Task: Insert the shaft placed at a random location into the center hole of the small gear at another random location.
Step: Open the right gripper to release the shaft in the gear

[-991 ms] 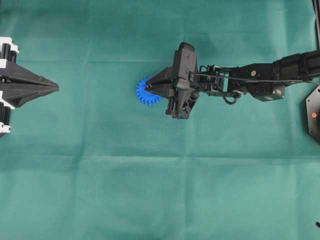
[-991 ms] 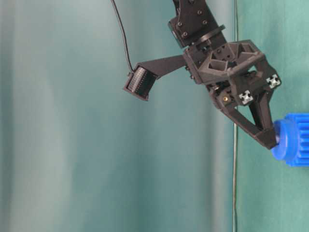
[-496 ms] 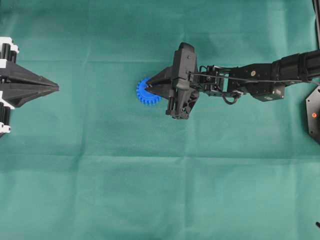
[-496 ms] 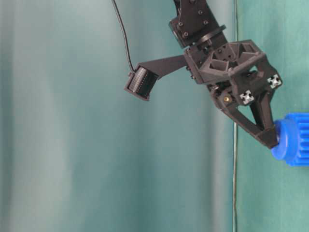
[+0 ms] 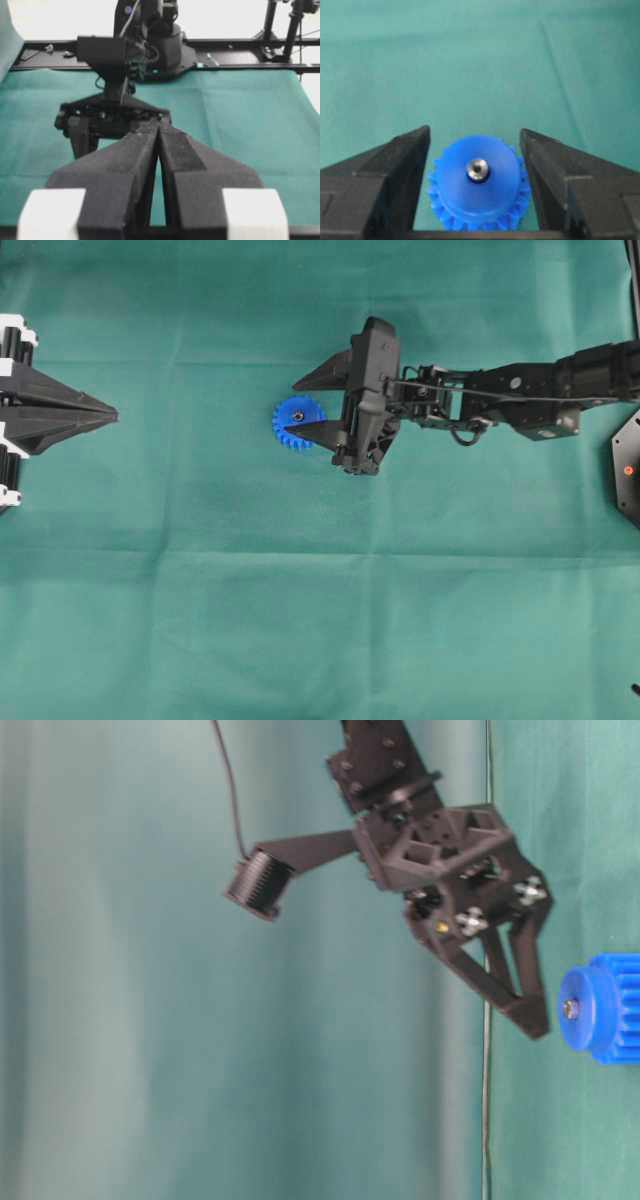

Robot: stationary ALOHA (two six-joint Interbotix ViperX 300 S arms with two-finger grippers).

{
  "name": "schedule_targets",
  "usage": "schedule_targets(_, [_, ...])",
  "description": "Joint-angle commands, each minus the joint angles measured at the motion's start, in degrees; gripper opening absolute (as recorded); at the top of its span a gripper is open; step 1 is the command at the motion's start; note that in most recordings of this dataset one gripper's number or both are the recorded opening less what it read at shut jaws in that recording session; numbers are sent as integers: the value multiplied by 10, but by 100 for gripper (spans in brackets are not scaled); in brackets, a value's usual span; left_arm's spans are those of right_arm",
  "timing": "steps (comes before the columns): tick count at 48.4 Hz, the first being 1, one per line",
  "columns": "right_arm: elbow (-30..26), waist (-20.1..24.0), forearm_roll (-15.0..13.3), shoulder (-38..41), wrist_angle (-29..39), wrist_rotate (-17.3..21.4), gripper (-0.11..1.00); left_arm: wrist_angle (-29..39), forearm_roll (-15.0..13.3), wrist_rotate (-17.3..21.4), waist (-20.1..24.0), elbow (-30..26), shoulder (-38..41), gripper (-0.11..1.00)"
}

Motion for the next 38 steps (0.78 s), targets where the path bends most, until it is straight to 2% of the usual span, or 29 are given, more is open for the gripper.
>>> schedule_targets(1, [-1, 2, 2, -33, -7, 10, 72, -4, 2, -1, 0, -14, 3, 0])
schedule_targets(38, [69, 2, 2, -91, -2, 11, 72, -4, 2, -3, 0, -14, 3, 0])
